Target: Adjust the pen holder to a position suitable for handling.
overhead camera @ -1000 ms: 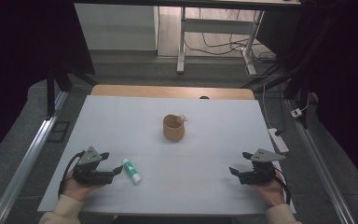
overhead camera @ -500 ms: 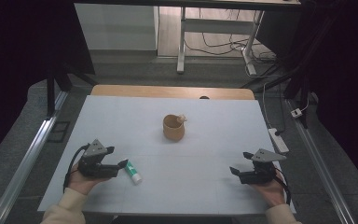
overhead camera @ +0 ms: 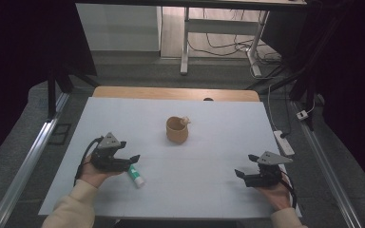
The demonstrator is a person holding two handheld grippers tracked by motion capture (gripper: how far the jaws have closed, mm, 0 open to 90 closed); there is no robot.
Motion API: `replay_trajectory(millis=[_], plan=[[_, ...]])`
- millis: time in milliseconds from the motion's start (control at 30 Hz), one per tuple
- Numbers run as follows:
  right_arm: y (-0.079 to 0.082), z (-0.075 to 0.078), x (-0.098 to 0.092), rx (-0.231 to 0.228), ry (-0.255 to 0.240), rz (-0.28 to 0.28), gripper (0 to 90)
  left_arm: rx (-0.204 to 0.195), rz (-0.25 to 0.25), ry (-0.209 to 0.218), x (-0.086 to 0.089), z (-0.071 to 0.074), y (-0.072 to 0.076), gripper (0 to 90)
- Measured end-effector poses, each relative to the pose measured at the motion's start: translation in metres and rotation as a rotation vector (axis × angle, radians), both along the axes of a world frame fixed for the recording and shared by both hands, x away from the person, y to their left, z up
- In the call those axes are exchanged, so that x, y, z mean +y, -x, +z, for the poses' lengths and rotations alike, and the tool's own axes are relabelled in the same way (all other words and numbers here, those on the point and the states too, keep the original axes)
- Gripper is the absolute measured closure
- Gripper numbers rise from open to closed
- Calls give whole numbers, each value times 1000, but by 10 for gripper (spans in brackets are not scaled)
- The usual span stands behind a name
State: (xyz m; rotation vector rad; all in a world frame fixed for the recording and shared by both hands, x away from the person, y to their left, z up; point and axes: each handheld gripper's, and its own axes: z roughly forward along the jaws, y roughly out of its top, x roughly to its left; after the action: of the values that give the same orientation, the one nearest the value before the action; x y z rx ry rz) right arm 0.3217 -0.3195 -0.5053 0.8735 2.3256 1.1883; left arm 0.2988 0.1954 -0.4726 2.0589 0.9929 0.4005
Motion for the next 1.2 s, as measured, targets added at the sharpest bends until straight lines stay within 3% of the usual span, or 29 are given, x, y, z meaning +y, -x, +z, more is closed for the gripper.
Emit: replay_trajectory(millis=[233, 733, 1200], plan=[[0, 1, 1, -3, 1, 0, 158, 4, 4, 23, -3, 5, -10, 238], [0, 1, 1, -8, -2, -3, 162, -7, -20, -3, -18, 14, -23, 239], [-1, 0, 1, -2, 1, -2, 162, 11, -12, -20, -28, 13, -47, 251]])
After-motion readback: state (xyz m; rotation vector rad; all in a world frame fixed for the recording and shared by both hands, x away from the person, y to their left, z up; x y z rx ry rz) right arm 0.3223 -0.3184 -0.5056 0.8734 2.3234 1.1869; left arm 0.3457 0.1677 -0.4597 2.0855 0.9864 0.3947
